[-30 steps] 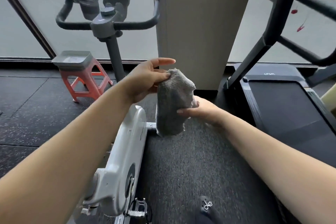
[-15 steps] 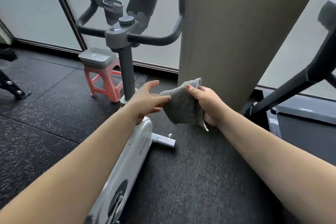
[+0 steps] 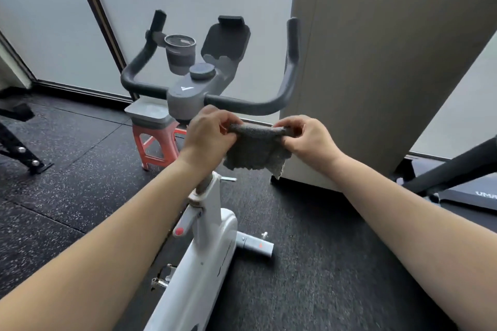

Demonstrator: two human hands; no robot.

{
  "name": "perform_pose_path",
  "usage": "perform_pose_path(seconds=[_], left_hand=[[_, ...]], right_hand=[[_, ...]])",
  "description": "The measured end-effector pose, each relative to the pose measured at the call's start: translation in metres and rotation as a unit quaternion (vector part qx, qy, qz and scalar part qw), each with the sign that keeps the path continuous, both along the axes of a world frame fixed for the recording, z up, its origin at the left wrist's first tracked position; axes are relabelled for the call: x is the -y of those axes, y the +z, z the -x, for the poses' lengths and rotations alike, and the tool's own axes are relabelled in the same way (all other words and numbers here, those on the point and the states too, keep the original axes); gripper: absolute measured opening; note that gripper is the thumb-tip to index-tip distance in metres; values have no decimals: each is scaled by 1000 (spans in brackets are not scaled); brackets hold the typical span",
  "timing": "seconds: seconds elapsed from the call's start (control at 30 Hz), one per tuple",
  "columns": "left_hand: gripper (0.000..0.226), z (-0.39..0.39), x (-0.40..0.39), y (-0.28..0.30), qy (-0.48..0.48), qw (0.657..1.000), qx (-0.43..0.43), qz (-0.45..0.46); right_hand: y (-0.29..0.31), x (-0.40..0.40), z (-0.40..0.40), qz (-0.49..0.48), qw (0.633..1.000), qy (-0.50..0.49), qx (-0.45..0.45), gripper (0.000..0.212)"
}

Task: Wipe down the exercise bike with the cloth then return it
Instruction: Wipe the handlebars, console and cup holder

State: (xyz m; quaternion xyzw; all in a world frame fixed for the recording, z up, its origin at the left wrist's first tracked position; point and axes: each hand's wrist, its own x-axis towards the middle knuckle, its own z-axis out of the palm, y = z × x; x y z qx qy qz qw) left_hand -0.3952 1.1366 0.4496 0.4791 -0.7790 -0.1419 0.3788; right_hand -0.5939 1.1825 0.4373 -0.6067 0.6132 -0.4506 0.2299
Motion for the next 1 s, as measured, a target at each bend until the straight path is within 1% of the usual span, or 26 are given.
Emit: perform_pose_path(seconds=[0.07, 0.1, 0.17, 0.2, 0.27, 0.37, 0.43, 0.53, 0.6, 0.67, 0.73, 0.8, 0.87, 0.93, 1.0], left_hand=[[21, -1, 24, 8, -19, 999, -27, -23], [19, 0, 35, 14, -39, 995, -63, -61], [18, 5, 52, 24, -82, 974, -145, -156], [17, 9, 59, 29, -100, 962, -170, -191], [14, 21, 73, 37, -117, 947, -202, -222], [10, 41, 93, 48, -109, 929, -257, -242], [11, 51, 108, 57, -96, 929, -269, -234], [23, 64, 137, 78, -45, 947, -275, -158], [26, 73, 158, 96, 3, 950, -290, -113], [30, 84, 176, 110, 44, 956, -279, -77], [35, 100, 192, 115, 81, 964, -249, -56], [32, 123, 201, 114, 90, 964, -242, -56], [26, 153, 205, 107, 86, 966, -238, -60], [22, 182, 202, 98, 71, 971, -217, -63], [18, 206, 196, 88, 31, 979, -195, -60]], right_hand=[[10, 17, 3, 23, 999, -32, 5, 21], [15, 26, 6, 23, 999, -41, 22, 18], [25, 42, 12, 5, 995, -16, 99, 12], [29, 50, 15, -3, 990, -3, 139, 10], [38, 67, 21, -4, 982, 7, 187, 9], [47, 93, 31, 2, 980, -9, 199, 9], [55, 114, 39, 6, 980, -5, 201, 7], [76, 145, 54, 15, 980, 19, 197, 12], [89, 165, 67, 35, 982, 30, 183, 14], [93, 183, 84, 78, 986, -17, 144, 11], [89, 201, 104, 86, 985, -72, 128, 15], [82, 217, 120, 39, 984, -81, 152, 28], [76, 231, 129, -12, 984, -59, 170, 37], [76, 238, 130, -33, 976, -27, 215, 39], [78, 240, 131, -37, 964, 4, 263, 36]])
